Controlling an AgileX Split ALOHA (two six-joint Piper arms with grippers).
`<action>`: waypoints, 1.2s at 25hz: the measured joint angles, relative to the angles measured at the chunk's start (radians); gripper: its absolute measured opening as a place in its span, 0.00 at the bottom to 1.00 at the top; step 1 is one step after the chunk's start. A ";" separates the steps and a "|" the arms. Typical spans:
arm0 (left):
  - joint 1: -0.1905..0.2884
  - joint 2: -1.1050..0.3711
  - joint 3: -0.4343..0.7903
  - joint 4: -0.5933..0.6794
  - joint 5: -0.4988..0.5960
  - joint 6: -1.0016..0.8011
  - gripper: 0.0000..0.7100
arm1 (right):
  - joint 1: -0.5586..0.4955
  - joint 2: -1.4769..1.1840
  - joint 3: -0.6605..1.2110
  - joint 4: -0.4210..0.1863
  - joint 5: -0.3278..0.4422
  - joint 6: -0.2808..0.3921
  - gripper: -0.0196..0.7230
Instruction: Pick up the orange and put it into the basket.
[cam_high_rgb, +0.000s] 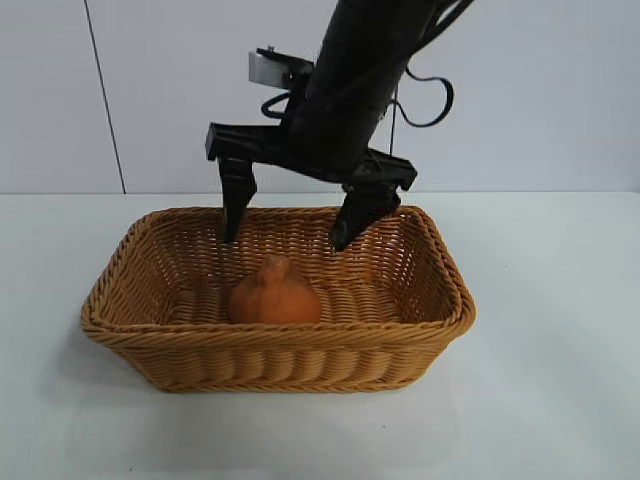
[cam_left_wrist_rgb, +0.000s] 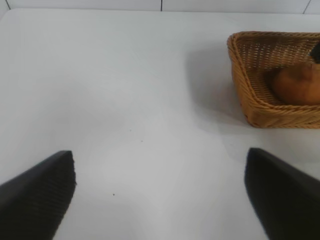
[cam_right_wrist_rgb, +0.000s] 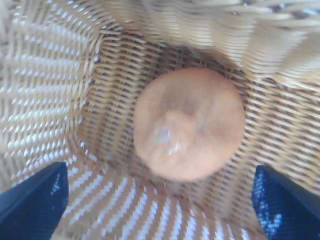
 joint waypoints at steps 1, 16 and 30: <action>0.000 0.000 0.000 0.000 0.000 0.000 0.92 | 0.000 0.000 -0.035 -0.022 0.061 0.004 0.96; 0.000 0.000 0.000 0.000 0.000 0.000 0.92 | -0.151 -0.003 -0.145 -0.222 0.217 0.020 0.96; 0.000 0.000 0.000 0.000 0.000 0.000 0.92 | -0.525 -0.003 -0.145 -0.234 0.219 -0.032 0.96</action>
